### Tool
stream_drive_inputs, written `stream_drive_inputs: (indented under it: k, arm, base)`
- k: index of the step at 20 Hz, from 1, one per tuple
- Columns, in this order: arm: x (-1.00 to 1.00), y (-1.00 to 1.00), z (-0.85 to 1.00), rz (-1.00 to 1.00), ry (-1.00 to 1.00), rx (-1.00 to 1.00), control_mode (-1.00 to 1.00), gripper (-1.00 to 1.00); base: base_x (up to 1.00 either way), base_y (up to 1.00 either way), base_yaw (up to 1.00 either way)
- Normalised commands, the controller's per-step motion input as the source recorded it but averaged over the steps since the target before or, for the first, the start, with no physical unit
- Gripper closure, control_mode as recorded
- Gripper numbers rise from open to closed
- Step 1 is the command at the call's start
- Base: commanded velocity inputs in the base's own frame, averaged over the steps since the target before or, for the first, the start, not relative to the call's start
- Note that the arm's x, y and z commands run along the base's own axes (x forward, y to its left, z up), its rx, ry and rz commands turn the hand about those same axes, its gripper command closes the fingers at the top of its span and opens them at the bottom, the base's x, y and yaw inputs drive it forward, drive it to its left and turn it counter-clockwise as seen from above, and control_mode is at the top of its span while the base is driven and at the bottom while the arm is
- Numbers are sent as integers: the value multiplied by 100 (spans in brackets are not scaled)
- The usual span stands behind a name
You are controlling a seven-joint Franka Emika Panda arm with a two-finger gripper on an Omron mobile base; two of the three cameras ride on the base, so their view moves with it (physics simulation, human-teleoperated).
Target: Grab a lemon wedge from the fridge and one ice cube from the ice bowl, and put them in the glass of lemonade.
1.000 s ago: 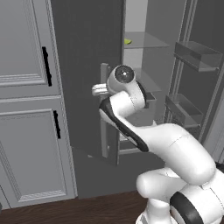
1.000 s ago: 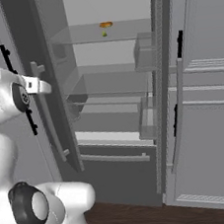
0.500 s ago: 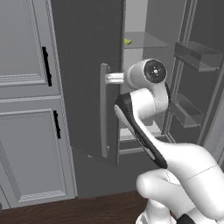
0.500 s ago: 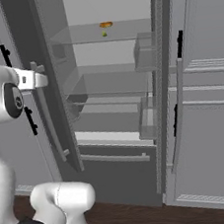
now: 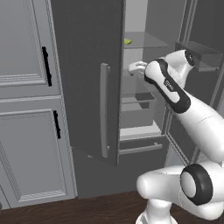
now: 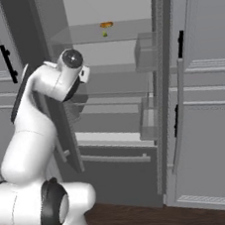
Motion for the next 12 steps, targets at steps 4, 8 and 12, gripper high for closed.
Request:
stream_drive_inputs:
  k: [4, 8, 12]
  arm:
    - [71, 14, -33, 18, 31, 10, -100, -100]
    - [55, 32, -34, 41, 16, 16, -100, -100]
    - [48, 0, -54, 42, -1, 19, -100, -100]
  base:
    - [0, 0, 0]
    - [0, 0, 0]
    - [0, 0, 0]
